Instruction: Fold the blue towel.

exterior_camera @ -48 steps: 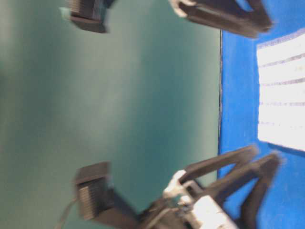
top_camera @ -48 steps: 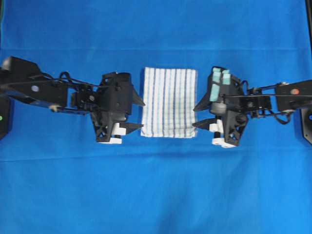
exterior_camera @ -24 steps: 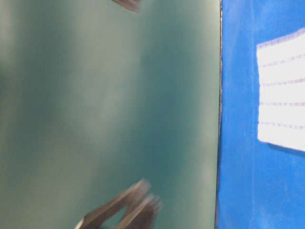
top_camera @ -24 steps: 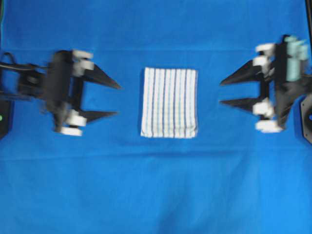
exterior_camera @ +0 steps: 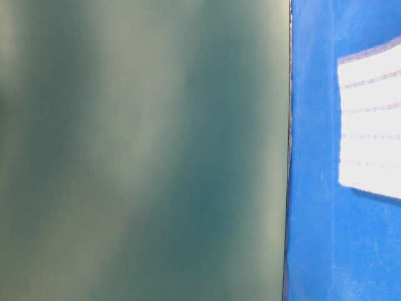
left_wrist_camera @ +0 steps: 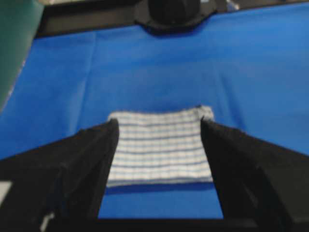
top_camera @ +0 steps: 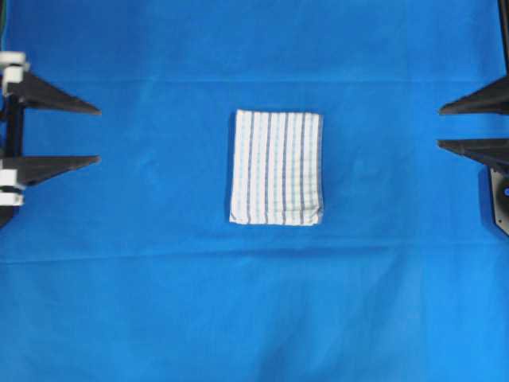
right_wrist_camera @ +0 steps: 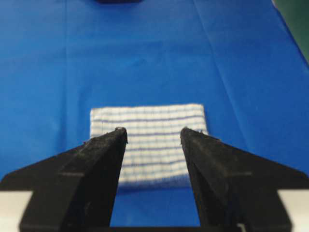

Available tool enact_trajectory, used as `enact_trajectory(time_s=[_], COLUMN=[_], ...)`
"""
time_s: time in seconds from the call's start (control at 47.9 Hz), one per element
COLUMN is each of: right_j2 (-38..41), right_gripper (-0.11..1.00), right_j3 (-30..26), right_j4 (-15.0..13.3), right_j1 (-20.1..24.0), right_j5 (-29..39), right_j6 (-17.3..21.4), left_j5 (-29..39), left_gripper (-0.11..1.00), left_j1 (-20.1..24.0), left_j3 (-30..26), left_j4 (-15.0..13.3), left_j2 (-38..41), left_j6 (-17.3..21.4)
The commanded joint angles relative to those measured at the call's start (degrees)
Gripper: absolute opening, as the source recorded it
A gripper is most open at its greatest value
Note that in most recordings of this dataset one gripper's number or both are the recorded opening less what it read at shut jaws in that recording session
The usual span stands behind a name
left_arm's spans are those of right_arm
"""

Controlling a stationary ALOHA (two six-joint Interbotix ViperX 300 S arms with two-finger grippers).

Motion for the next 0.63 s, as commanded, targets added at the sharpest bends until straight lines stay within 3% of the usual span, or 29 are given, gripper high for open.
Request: enact_trajectory(time_s=[0.0, 0.313, 0.605], right_j2=[-2.3, -7.6, -6.0], right_gripper=[0.55, 0.55, 0.55], right_j3=[1.1, 9.4, 11.1], right_j4=[-0.3, -0.2, 0.1], right_j1=[-0.1, -0.4, -0.5], right_j5=[-0.4, -3.8, -6.6], right_j6=[-0.1, 0.5, 0.8], left_j5=[0.0, 2.4, 2.5], left_gripper=[0.62, 0.62, 0.62], left_j1=[0.2, 0.9, 0.9], left_j3=[1.7, 10.0, 13.1], left_j4=[0.1, 0.0, 0.0], left_j2=[-4.1, -14.5, -15.8], left_j6=[-0.3, -2.8, -5.3])
